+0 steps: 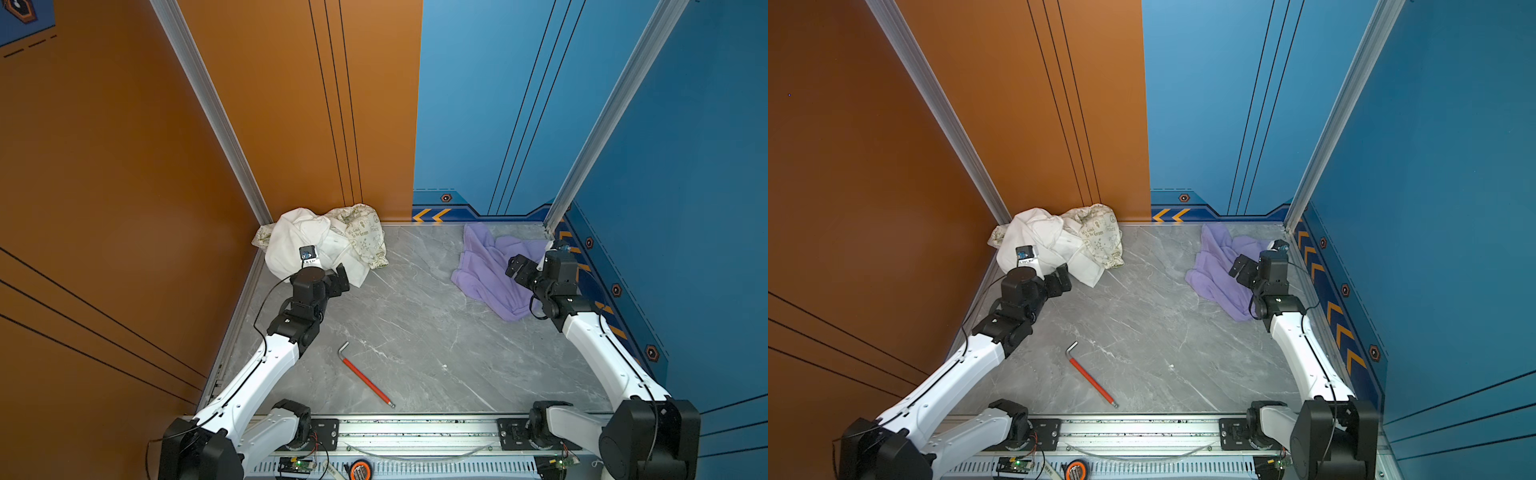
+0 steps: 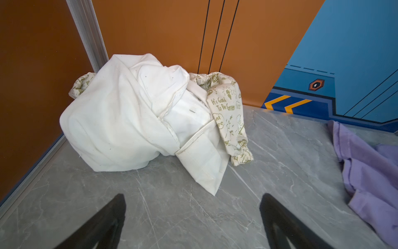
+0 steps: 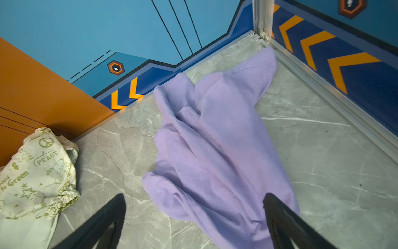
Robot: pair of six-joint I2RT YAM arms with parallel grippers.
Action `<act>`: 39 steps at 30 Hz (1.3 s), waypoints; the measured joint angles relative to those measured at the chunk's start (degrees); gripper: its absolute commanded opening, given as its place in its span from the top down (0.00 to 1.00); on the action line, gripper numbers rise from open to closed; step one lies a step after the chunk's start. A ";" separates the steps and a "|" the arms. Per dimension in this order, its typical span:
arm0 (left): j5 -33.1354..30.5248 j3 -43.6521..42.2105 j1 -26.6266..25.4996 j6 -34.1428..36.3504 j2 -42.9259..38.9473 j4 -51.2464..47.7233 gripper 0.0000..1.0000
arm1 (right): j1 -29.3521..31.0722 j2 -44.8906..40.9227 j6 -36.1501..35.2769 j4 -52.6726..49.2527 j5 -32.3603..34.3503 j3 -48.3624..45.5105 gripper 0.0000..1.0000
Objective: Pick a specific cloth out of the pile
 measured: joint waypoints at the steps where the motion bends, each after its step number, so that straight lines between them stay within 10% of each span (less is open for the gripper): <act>1: -0.13 -1.99 0.66 1.27 0.22 1.81 0.02 | 0.02 -0.83 -0.46 2.78 1.44 -3.02 0.00; 14: -1.11 -11.13 7.87 10.23 15.43 19.58 0.02 | 0.98 4.66 -14.64 28.11 9.53 -18.53 0.00; 39: 13.07 -15.65 15.23 13.31 28.98 43.85 0.02 | 0.98 22.67 -22.16 55.45 4.57 -24.52 0.00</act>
